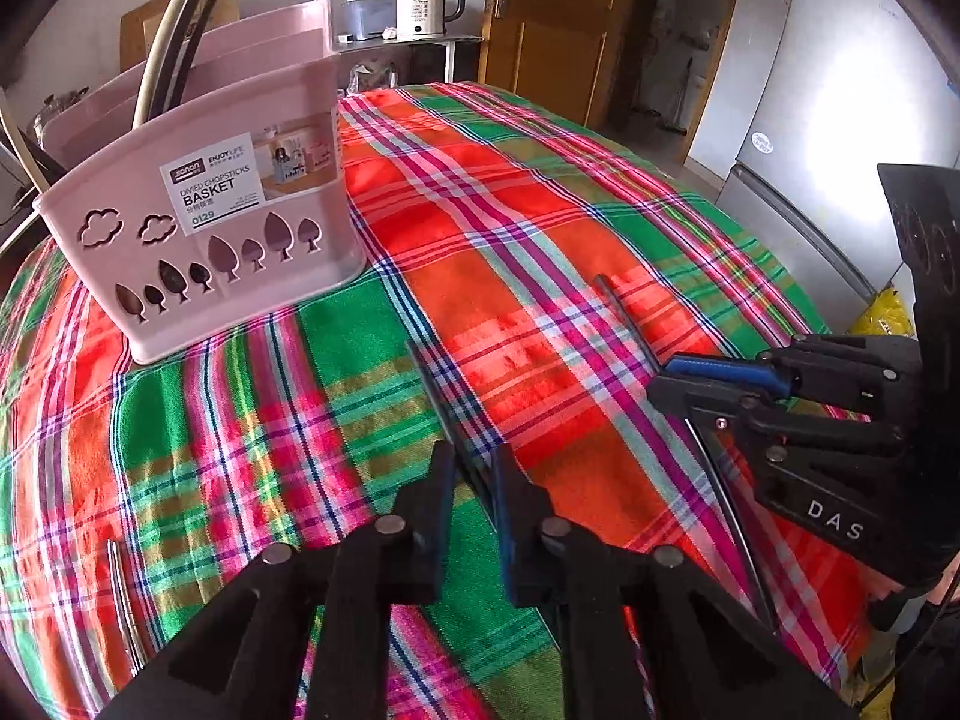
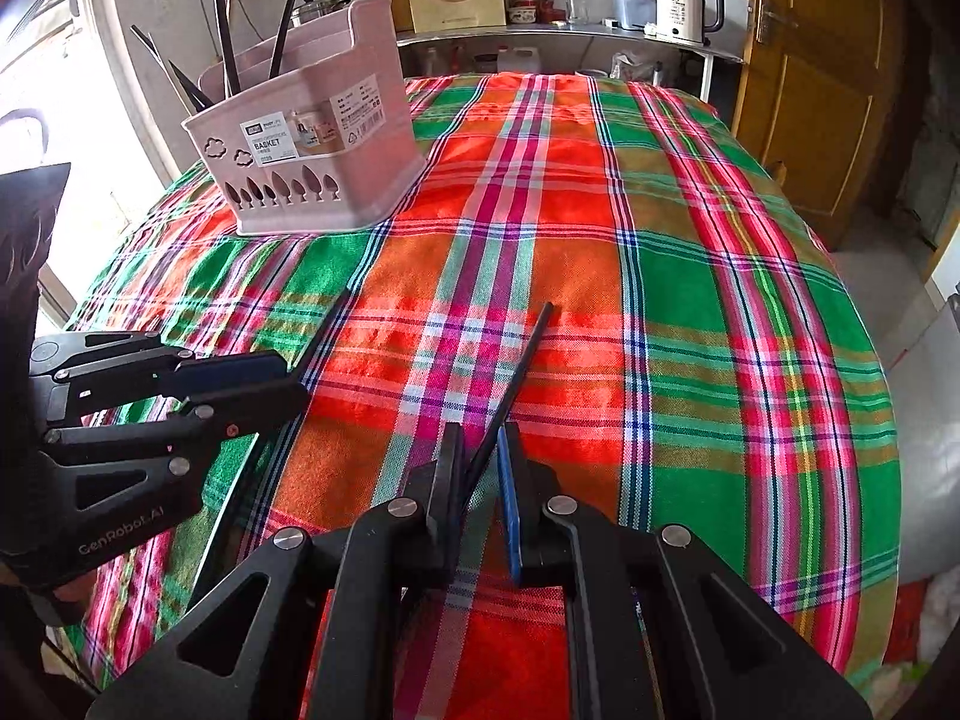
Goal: Organize utensils
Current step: 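Grasp a black chopstick with the left tool while the right tool grasps one, then lift the black chopsticks with both tools and carry them over the basket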
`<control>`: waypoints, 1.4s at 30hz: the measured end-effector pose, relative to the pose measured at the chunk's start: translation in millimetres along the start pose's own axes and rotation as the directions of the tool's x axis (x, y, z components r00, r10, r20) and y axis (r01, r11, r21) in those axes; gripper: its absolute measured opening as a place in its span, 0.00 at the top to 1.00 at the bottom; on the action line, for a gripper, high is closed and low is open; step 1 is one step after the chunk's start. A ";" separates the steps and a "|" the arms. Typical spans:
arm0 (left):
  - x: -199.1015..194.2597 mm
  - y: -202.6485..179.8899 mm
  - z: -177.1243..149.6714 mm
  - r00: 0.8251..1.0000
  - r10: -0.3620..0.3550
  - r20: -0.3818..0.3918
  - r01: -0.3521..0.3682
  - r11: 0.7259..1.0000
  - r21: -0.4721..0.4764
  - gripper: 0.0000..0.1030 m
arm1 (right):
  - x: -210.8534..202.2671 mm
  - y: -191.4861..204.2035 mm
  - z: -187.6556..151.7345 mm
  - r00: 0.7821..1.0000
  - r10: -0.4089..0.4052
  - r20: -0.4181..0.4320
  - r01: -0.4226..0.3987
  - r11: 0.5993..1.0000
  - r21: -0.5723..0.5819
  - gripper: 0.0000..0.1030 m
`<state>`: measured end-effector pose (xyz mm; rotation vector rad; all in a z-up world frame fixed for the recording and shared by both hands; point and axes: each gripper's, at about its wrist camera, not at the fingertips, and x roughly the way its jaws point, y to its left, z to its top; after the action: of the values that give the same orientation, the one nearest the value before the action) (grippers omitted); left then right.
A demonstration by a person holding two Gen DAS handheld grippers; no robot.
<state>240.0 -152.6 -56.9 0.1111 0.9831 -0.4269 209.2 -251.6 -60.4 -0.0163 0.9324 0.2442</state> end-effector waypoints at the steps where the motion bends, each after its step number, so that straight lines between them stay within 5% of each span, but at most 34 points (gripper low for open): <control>1: -0.7 3.8 0.4 1.000 -0.011 -0.005 0.011 1.000 -0.006 0.90 | 0.5 0.6 0.9 1.000 -0.004 -0.004 0.004 1.000 -0.002 0.89; 11: -0.7 7.8 6.2 0.998 0.021 -0.066 -0.018 0.999 0.047 0.92 | 12.3 2.1 22.3 0.995 -0.034 -0.092 0.034 0.999 -0.001 0.89; 21: -4.6 17.0 9.1 0.998 -0.015 -0.058 0.017 0.999 0.034 0.95 | 12.9 -0.8 26.0 0.999 0.005 -0.049 -0.004 0.999 0.035 0.92; 31: -71.0 48.2 26.2 0.993 -0.055 0.100 0.057 0.998 -0.022 0.95 | -31.3 11.6 44.1 0.992 0.065 0.104 -0.067 0.998 0.017 0.95; 42: -147.7 59.6 45.3 0.964 -0.057 0.259 0.067 0.997 -0.031 0.95 | -89.1 18.4 67.0 0.953 0.113 0.282 -0.118 0.993 0.000 0.95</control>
<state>228.4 -66.8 84.2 -0.0115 0.7392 -0.4668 207.5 -243.6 52.4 0.0872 0.6512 0.3382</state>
